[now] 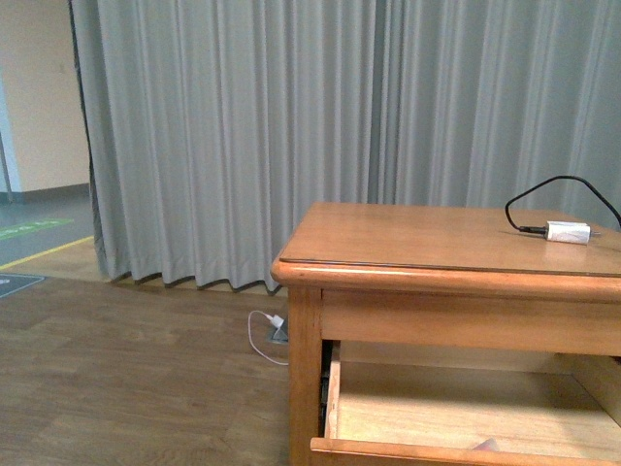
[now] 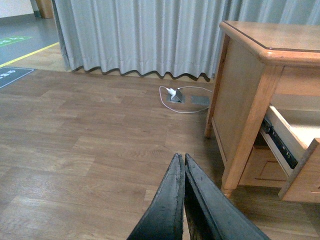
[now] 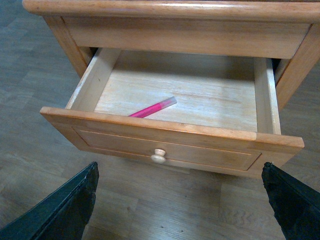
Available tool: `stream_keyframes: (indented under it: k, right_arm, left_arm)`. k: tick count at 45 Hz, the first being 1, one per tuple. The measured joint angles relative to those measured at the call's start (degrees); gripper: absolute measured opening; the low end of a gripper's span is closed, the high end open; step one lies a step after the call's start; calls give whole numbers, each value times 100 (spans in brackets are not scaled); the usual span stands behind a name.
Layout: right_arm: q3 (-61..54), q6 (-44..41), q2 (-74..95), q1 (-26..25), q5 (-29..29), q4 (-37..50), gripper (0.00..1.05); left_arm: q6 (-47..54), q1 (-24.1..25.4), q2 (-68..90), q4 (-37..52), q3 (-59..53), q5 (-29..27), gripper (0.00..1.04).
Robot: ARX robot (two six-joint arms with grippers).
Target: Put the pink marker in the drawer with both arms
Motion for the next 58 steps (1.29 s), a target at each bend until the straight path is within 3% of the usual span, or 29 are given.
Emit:
stream_keyframes:
  k: [7,11,14,23,32,46,58]
  right_arm:
    - [-2,15,-2,4,37,11,96]
    - [-308,271,-155,341,1283,890,96]
    - [-317,415,-179,428,1641,1012,96]
    - [-297,431,219,350,1357,11,96]
    - [-343,179,1049,332,1001,339,96]
    - [-503,-184,2918,-127,811,2009,96]
    - [-566,-199,3620,-170,306,2962,96]
  left_arm:
    - [0,0,0,0,0,0,7]
    - [0,0,0,0,-2,0,22]
    - [0,0,0,0,0,-2,32]
    - [0,0,0,0,0,0,65]
    - [4,0,0,0,-2,-2,100]
    - [2,0,-2,0,0,0,99]
    - [2,0,-2,0,0,-2,99]
